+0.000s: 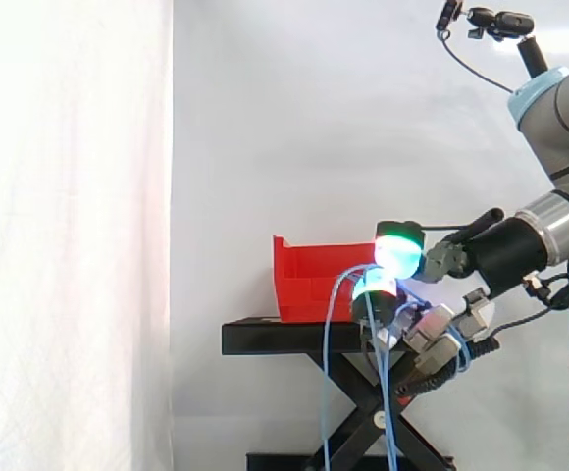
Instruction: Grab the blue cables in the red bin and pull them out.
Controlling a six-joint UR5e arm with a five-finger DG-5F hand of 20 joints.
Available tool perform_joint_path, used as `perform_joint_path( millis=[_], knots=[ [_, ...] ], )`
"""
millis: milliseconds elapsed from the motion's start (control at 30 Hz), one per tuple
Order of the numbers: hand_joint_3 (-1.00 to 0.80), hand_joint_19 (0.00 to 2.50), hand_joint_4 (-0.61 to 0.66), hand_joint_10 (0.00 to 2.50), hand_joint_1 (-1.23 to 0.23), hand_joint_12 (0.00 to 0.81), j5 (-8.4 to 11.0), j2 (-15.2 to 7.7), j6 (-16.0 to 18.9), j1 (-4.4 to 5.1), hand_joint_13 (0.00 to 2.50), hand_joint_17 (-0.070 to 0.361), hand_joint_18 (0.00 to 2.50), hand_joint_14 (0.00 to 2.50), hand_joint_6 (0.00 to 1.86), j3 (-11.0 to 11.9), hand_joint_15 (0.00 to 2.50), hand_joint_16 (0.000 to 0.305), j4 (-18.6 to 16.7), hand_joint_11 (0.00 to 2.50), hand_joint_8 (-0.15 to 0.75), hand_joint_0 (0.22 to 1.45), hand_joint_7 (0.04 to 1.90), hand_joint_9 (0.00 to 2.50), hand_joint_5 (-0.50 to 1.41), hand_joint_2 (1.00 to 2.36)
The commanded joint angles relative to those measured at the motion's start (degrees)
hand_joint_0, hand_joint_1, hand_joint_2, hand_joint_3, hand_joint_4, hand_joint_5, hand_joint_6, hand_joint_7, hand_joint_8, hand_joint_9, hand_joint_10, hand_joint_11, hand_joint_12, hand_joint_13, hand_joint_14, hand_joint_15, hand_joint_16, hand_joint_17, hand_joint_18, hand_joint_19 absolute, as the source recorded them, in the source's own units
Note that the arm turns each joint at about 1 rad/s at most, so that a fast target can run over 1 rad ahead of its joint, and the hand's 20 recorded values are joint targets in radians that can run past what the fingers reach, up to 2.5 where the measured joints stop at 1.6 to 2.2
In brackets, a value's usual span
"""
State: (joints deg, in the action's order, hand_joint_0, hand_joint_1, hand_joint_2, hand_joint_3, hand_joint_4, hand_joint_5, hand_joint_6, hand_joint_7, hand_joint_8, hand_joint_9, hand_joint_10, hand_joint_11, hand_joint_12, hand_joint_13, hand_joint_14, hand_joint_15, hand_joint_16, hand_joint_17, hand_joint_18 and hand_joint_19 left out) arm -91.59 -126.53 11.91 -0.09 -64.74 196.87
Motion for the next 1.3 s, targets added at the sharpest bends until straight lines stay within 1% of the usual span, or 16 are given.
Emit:
perform_joint_path(
  millis=[0, 100, 200, 267, 300, 333, 467, 567, 633, 667, 700, 767, 867, 933, 1233, 1267],
  knots=[
    [-1.00, 1.23, 0.13, 0.03, -0.87, 0.298, -0.17, 0.06, 3.34, 0.27, 1.40, 0.099, 1.10, 0.02, 0.11, -1.09, 1.53, 0.044, 0.53, 0.66, 0.269, 0.93, 0.96, 1.06, 0.98, 1.00],
    [-1.00, 1.31, 0.13, 0.03, -0.88, 0.294, -0.34, 0.06, 4.04, 0.35, 1.49, 0.095, 1.16, 0.01, 0.12, -1.88, 1.72, 0.042, 0.44, 0.67, 0.270, 0.93, 0.95, 1.07, 0.98, 1.00],
    [-1.00, 1.34, 0.14, 0.03, -0.88, 0.289, -0.17, 0.06, 3.69, 0.35, 1.54, 0.095, 1.17, 0.00, 0.12, -1.88, 1.83, 0.042, 0.35, 0.68, 0.272, 0.93, 0.95, 1.08, 0.98, 1.00],
    [-1.00, 1.38, 0.14, 0.02, -0.88, 0.287, -0.34, 0.06, 2.73, 0.35, 1.48, 0.092, 1.21, 0.50, 0.12, -1.88, 1.67, 0.041, -0.26, 0.68, 0.273, 0.94, 0.95, 1.09, 0.98, 1.00],
    [-1.00, 1.54, 0.14, 0.03, -0.88, 0.281, -0.34, 0.06, 1.76, 0.35, 1.42, 0.089, 1.28, 0.89, 0.12, -1.88, 1.59, 0.039, -0.70, 0.72, 0.275, 0.94, 0.95, 1.11, 0.98, 1.00],
    [-1.00, 1.59, 0.14, 0.03, -0.88, 0.289, -0.34, 0.06, 0.44, 0.35, 1.41, 0.085, 1.29, 1.03, 0.12, -1.88, 1.55, 0.038, -1.14, 0.72, 0.273, 0.94, 0.95, 1.11, 0.98, 1.00],
    [-1.00, 1.63, 0.14, 0.03, -0.88, 0.289, -0.43, -0.03, -3.34, 0.35, 1.40, 0.086, 1.31, 1.09, 0.12, -1.88, 1.53, 0.038, -2.46, 0.73, 0.276, 0.94, 0.95, 1.12, 0.98, 1.00],
    [-1.00, 1.76, 0.14, 0.03, -0.88, 0.288, -0.43, 0.06, -5.71, 0.27, 1.35, 0.082, 1.38, 1.44, 0.12, -1.79, 1.41, 0.037, -3.69, 0.74, 0.277, 0.94, 0.94, 1.14, 0.98, 1.00],
    [-1.00, 1.81, 0.14, 0.03, -0.88, 0.286, -0.61, 0.06, -7.12, 0.35, 1.33, 0.081, 1.40, 1.54, 0.12, -1.79, 1.41, 0.036, -4.48, 0.74, 0.276, 0.94, 0.95, 1.14, 0.98, 1.00],
    [-1.00, 1.91, 0.14, 0.03, -0.88, 0.290, -0.69, 0.06, -7.56, 0.35, 1.31, 0.079, 1.45, 1.65, 0.12, -1.79, 1.40, 0.035, -4.74, 0.75, 0.277, 0.94, 0.94, 1.15, 0.98, 1.00],
    [-1.00, 1.98, 0.15, 0.03, -0.88, 0.289, -1.22, 0.06, -8.96, 0.27, 1.28, 0.078, 1.47, 1.81, 0.12, -1.62, 1.35, 0.035, -5.71, 0.76, 0.277, 0.94, 0.94, 1.15, 0.99, 1.00],
    [-1.00, 2.01, 0.15, 0.03, -0.88, 0.290, -2.45, 0.06, -12.48, 0.27, 1.26, 0.079, 1.49, 1.92, 0.12, -1.44, 1.33, 0.035, -8.26, 0.77, 0.275, 0.95, 0.95, 1.16, 0.99, 1.00],
    [-1.00, 2.04, 0.14, 0.03, -0.88, 0.288, -3.33, 0.06, -15.91, 0.35, 1.25, 0.076, 1.51, 2.06, 0.12, -1.44, 1.29, 0.034, -11.69, 0.79, 0.275, 0.95, 0.95, 1.17, 0.99, 1.00],
    [-1.00, 2.06, 0.14, 0.02, -0.88, 0.286, -3.33, 0.06, -16.70, 0.35, 1.23, 0.078, 1.52, 2.14, 0.12, -1.44, 1.27, 0.035, -13.09, 0.78, 0.278, 0.95, 0.95, 1.18, 0.99, 1.00],
    [-1.00, 2.04, 0.14, 0.03, -0.88, 0.288, -3.33, -0.03, -18.28, 0.62, 1.22, 0.077, 1.51, 2.13, 0.12, -1.53, 1.31, 0.034, -13.89, 0.79, 0.276, 0.95, 0.95, 1.18, 0.99, 1.00],
    [-1.00, 2.03, 0.14, 0.03, -0.88, 0.288, -3.07, -0.03, -18.28, 0.79, 1.22, 0.078, 1.51, 2.12, 0.12, -2.23, 1.31, 0.035, -14.06, 0.80, 0.272, 0.95, 0.95, 1.18, 0.99, 1.00]
  ],
)
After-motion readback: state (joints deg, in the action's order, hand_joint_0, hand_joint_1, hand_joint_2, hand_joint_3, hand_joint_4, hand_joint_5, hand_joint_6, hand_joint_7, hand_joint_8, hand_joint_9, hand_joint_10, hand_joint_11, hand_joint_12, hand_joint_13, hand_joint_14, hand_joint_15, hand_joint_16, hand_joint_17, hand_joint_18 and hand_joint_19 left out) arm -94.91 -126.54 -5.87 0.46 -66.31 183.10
